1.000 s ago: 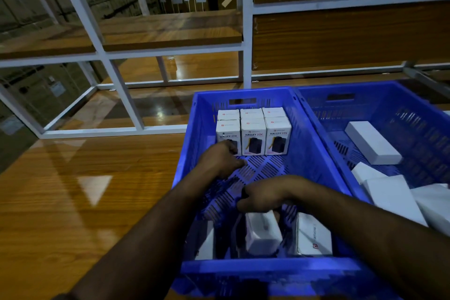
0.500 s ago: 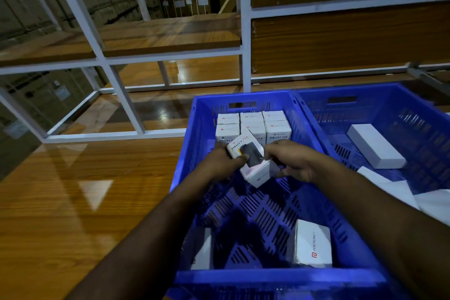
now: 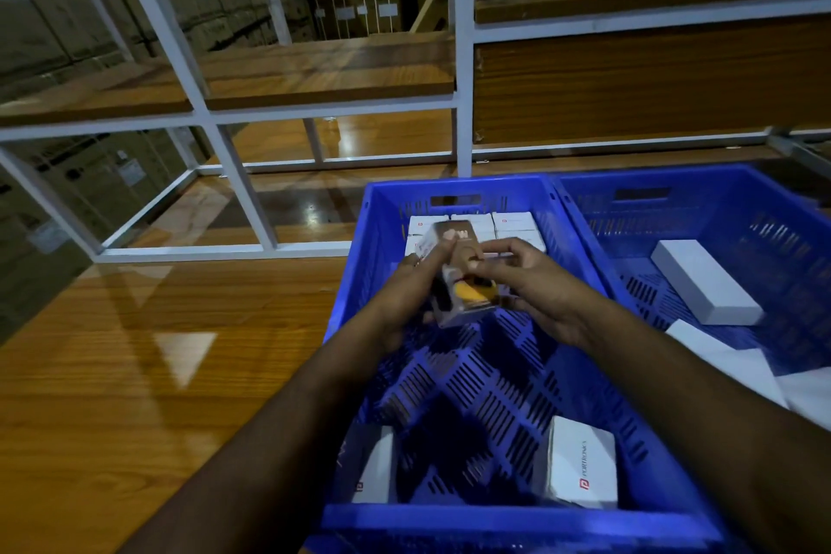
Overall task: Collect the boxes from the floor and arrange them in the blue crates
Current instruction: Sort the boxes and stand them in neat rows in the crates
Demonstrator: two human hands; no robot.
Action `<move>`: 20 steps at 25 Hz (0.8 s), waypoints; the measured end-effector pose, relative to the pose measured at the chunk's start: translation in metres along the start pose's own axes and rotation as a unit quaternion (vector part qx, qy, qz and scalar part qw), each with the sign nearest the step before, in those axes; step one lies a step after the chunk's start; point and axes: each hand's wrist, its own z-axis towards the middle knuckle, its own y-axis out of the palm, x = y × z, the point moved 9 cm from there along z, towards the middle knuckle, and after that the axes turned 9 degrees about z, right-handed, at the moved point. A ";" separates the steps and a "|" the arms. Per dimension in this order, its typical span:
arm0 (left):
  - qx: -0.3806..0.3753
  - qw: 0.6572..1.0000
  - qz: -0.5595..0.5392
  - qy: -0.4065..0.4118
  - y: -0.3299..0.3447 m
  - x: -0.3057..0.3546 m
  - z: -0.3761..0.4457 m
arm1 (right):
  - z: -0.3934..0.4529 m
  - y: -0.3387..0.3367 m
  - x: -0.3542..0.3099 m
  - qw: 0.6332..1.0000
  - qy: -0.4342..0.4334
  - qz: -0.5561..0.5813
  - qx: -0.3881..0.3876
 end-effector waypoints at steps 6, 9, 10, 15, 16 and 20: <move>-0.069 0.973 -0.218 0.010 0.002 0.005 0.000 | -0.006 0.014 -0.019 0.994 -0.083 0.023 -0.066; -0.084 0.965 -0.249 0.012 0.007 0.012 -0.004 | -0.010 0.007 -0.030 0.990 -0.137 0.001 -0.012; -0.079 0.963 -0.258 0.014 0.006 0.013 -0.004 | -0.010 0.003 -0.033 0.988 -0.152 -0.033 0.011; -0.073 0.956 -0.282 0.021 0.000 0.012 -0.001 | -0.004 0.008 -0.016 0.997 -0.070 0.007 -0.013; -0.069 0.957 -0.281 0.025 -0.001 0.012 0.000 | -0.005 0.011 -0.012 0.998 -0.049 0.013 -0.022; -0.046 0.964 -0.260 0.035 -0.004 0.016 -0.004 | -0.006 0.020 -0.004 0.998 -0.032 -0.004 -0.054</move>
